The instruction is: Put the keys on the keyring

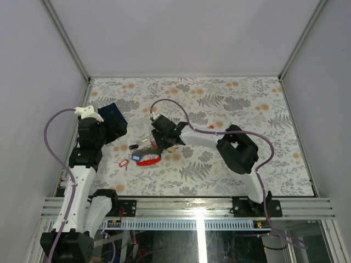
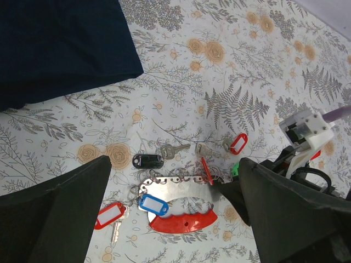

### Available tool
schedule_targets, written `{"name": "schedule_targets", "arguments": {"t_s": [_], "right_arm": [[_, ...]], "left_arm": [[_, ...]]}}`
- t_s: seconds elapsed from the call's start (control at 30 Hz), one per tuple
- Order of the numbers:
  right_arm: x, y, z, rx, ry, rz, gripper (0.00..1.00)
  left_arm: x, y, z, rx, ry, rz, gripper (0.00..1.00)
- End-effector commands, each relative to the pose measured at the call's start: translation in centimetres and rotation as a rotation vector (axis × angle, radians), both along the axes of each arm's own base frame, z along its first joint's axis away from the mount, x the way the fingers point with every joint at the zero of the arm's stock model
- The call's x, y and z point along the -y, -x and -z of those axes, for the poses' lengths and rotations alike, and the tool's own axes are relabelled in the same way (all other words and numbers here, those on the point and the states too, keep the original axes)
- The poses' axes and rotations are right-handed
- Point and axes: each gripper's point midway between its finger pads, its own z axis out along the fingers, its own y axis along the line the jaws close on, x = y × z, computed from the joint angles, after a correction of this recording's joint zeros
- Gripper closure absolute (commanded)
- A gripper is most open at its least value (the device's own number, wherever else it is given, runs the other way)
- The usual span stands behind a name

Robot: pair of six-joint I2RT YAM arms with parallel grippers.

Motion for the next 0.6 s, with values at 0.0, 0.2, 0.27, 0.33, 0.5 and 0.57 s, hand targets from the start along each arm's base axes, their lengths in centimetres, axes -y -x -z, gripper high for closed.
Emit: {"name": "schedule_targets", "arguments": {"t_s": [0.0,0.2,0.27,0.33,0.5,0.57], "right_arm": [[-0.95,0.90,0.54,-0.037,0.001,-0.064,0.55],[-0.56,1.27,0.03,-0.032,0.004,-0.087,0.60],[-0.48,1.50,-0.08,-0.034,0.000,-0.096,0.62],[-0.36,1.69,-0.10,-0.036,-0.001,-0.100,0.65],[-0.05,1.78,0.42,-0.043,0.012,-0.099,0.75],[0.00,1.77,0.30,-0.041,0.012,-0.098,0.80]], "left_arm": [[0.12,0.01,0.17,0.005,-0.010,0.020,0.00],[0.14,-0.02,0.24,0.003,-0.009,0.021,0.00],[0.19,-0.01,0.23,0.003,-0.009,0.023,0.00],[0.17,-0.02,0.25,0.002,-0.008,0.022,0.00],[0.20,-0.02,0.27,0.002,-0.009,0.024,0.00],[0.15,-0.02,0.25,0.003,-0.009,0.021,0.00]]}}
